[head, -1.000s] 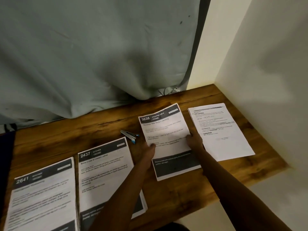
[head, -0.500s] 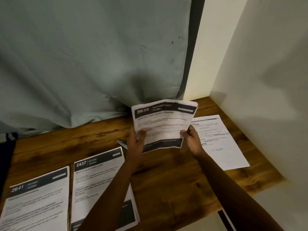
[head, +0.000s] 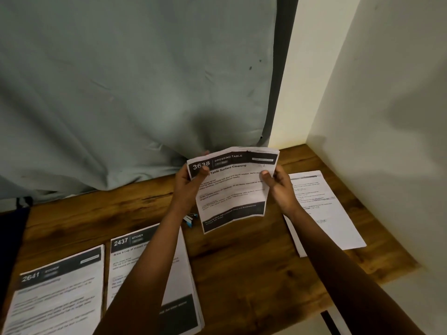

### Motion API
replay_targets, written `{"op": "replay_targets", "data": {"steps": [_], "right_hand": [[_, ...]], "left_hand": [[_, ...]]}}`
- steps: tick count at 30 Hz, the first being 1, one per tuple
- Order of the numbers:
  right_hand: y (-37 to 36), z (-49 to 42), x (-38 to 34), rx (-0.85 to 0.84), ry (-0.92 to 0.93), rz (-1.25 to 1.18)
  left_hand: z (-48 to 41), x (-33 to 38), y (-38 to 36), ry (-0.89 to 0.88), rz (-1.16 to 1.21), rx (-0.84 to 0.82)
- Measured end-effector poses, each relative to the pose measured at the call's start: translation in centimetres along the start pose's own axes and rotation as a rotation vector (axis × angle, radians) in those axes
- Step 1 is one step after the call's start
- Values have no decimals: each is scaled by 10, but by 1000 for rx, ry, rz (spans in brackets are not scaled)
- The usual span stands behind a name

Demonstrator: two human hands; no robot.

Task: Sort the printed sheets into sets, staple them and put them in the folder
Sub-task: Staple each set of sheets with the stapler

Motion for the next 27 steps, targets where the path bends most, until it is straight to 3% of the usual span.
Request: {"op": "replay_targets", "data": {"steps": [4, 10, 13, 16, 18, 21, 22, 27], "right_hand": [[-2, -5, -5, 1, 20, 2], [1, -14, -14, 34, 2, 11], [1, -21, -8, 25, -101, 66], [0, -23, 25, -8, -334, 71], [-3, -17, 49, -25, -493, 103], [-10, 1, 76, -126, -643, 438], [-12, 6, 83, -157, -653, 528], [-19, 12, 116, -198, -590, 471]], "left_hand": [[-8, 12, -8, -34, 106, -69], [-10, 4, -11, 80, 164, -90], [-5, -6, -7, 163, 143, -153], [9, -24, -2, 213, 191, -169], [23, -41, 0, 264, 282, -116], [49, -79, 6, 434, 420, 54], [57, -93, 9, 481, 460, 100], [85, -138, 25, 584, 527, 210]]}}
Point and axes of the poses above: each hand's wrist, its own z-axis away from the middle knuckle, its own y-axis out of the back of the hand, x = y × z, the point moved 8 cm from there along -z, towards the middle knuckle, and after that the axes turned 9 degrees about -y, right-handed, at the moved point
